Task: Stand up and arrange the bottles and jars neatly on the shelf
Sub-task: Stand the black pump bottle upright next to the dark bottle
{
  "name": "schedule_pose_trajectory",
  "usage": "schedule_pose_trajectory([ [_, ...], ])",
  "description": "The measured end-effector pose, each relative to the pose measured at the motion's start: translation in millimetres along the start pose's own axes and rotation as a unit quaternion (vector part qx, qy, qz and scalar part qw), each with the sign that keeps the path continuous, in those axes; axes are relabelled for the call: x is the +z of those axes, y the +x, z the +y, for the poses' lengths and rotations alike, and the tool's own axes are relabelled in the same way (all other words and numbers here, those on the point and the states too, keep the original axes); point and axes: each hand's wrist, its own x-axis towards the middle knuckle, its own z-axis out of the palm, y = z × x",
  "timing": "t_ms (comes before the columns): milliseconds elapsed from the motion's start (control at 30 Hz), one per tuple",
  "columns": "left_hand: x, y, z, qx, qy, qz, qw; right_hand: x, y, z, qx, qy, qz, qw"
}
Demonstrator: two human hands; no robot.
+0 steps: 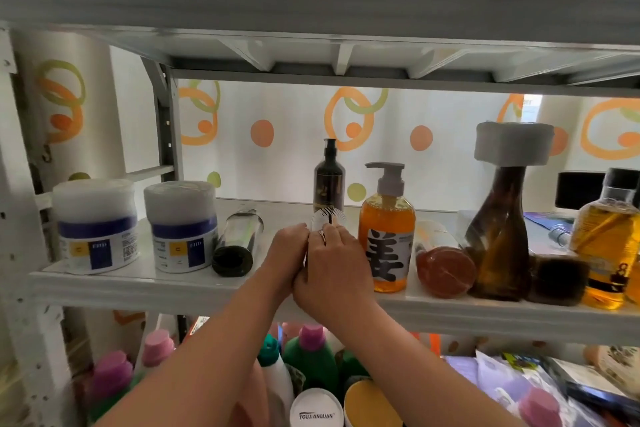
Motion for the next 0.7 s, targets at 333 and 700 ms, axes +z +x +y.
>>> schedule_pose_trajectory([
  [333, 20.1, 94.3, 8.6, 0.008, 0.010, 0.021, 1.000, 8.7, 12.1, 6.2, 0.031, 0.062, 0.108, 0.992],
  [700, 60.5, 182.7, -31.6, -0.002, 0.015, -0.011, 1.000, 25.6, 14.6, 10.0, 0.053, 0.056, 0.117, 0.990],
])
